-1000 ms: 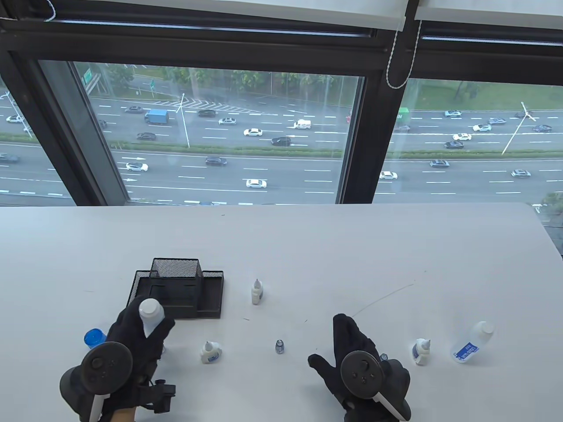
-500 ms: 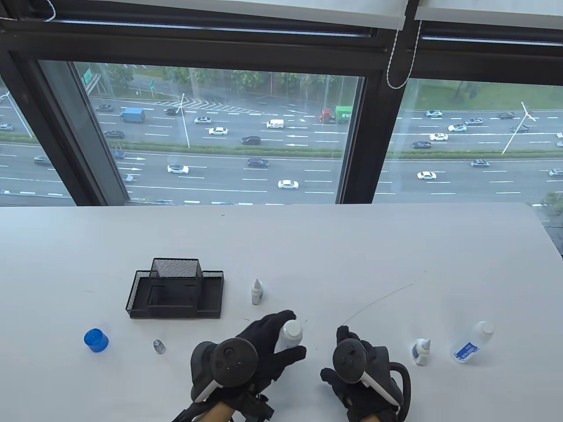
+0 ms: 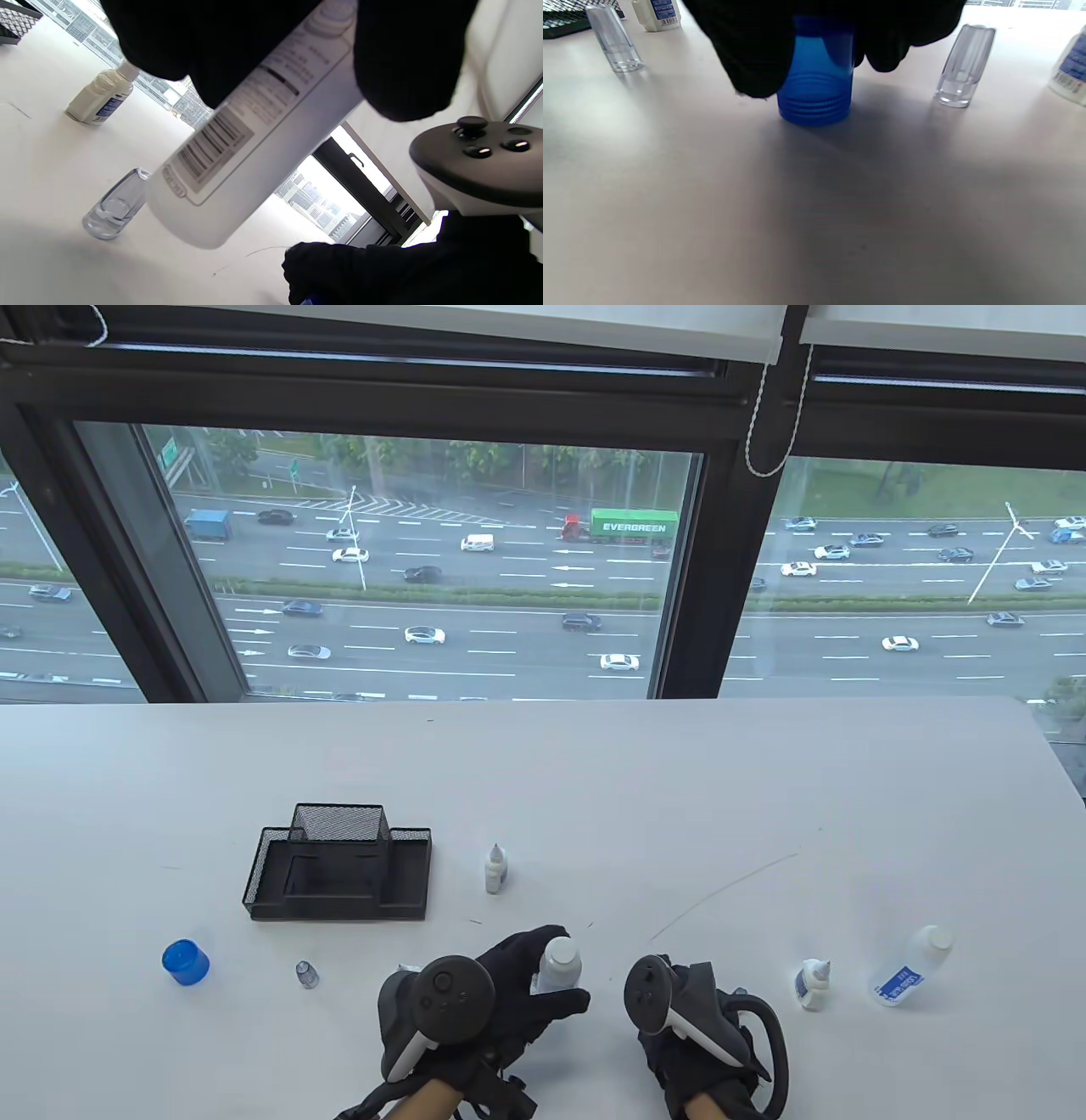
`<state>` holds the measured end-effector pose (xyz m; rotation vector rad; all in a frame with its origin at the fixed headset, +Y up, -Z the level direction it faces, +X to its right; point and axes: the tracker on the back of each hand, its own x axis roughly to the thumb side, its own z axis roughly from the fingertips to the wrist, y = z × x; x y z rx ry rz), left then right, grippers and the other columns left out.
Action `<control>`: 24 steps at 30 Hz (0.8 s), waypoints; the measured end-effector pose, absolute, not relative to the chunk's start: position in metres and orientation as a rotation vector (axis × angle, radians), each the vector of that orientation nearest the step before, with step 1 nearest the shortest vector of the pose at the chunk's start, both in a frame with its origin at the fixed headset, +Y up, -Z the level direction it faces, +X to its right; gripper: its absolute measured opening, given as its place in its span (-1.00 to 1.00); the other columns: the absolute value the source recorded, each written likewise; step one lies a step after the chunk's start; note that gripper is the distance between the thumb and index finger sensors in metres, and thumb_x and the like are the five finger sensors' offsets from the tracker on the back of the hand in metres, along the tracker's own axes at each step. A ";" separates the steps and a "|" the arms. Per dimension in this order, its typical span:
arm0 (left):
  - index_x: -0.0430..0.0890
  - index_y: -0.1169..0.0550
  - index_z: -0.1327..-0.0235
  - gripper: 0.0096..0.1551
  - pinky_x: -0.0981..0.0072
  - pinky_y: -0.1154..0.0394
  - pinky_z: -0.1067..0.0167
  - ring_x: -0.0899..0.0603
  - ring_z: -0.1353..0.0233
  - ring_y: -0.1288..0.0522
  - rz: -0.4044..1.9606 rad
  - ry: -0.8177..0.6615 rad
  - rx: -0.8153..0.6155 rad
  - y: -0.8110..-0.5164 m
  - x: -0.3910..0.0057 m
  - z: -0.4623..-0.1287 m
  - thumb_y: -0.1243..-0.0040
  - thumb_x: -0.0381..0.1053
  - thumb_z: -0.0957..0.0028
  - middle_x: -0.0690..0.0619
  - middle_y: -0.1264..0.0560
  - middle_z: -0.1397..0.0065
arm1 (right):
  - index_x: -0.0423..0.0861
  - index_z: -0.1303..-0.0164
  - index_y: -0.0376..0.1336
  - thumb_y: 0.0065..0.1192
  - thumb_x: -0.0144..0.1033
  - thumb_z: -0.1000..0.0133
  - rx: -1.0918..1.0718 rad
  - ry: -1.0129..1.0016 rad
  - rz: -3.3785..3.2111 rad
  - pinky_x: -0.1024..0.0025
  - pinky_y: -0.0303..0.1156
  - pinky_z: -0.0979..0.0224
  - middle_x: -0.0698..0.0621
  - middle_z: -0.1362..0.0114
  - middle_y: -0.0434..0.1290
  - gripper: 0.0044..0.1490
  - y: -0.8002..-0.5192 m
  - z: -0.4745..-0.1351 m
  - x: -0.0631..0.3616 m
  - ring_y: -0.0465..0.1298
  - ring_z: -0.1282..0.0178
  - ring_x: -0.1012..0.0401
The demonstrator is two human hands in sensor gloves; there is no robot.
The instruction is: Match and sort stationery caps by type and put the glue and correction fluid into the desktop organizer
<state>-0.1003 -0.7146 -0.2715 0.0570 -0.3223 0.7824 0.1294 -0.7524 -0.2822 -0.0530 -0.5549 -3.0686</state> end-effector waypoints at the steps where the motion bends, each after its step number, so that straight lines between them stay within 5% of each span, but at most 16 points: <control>1: 0.08 -0.43 -0.47 -0.15 -0.11 -0.52 -0.35 -0.14 -0.42 -0.64 0.786 -0.320 0.055 -0.715 -0.101 -0.271 -0.41 0.38 0.07 0.06 -0.55 -0.48 | -0.13 -0.71 -0.01 0.38 -0.29 -0.18 -0.054 -0.556 -3.059 -0.10 0.15 -0.62 -0.22 -0.68 0.18 -0.06 -0.753 -0.283 0.129 0.25 -0.62 -0.16; 8: 0.08 -0.43 -0.47 -0.14 -0.10 -0.52 -0.35 -0.14 -0.42 -0.63 0.786 -0.306 0.058 -0.718 -0.106 -0.265 -0.41 0.38 0.06 0.06 -0.55 -0.49 | -0.16 -0.66 0.07 0.33 -0.18 -0.17 -0.107 -0.242 -3.201 -0.07 0.36 -0.46 -0.24 -0.59 0.30 -0.12 -0.729 -0.275 0.129 0.48 -0.41 -0.10; 14: 0.08 -0.42 -0.47 -0.15 -0.11 -0.51 -0.35 -0.14 -0.42 -0.63 0.798 -0.290 0.053 -0.718 -0.109 -0.265 -0.41 0.37 0.07 0.06 -0.55 -0.49 | -0.12 -0.66 0.10 0.29 -0.13 -0.19 -0.429 0.098 -3.534 0.00 0.40 -0.44 -0.23 -0.59 0.31 -0.16 -0.678 -0.258 0.122 0.52 -0.36 -0.04; 20: 0.08 -0.43 -0.47 -0.15 -0.11 -0.51 -0.35 -0.14 -0.42 -0.63 0.801 -0.285 0.053 -0.718 -0.111 -0.265 -0.42 0.37 0.07 0.06 -0.54 -0.49 | -0.04 -0.71 0.08 0.29 -0.25 -0.23 -0.835 0.010 -3.708 -0.09 0.26 -0.57 -0.23 -0.67 0.15 -0.19 -0.619 -0.254 0.109 0.38 -0.50 -0.11; 24: 0.09 -0.43 -0.47 -0.15 -0.11 -0.51 -0.35 -0.14 -0.42 -0.63 0.798 -0.285 0.054 -0.718 -0.111 -0.265 -0.42 0.37 0.07 0.06 -0.55 -0.49 | -0.05 -0.71 0.09 0.33 -0.25 -0.22 -0.903 0.061 -3.510 -0.08 0.26 -0.59 -0.16 -0.68 0.21 -0.17 -0.597 -0.251 0.080 0.39 -0.52 -0.09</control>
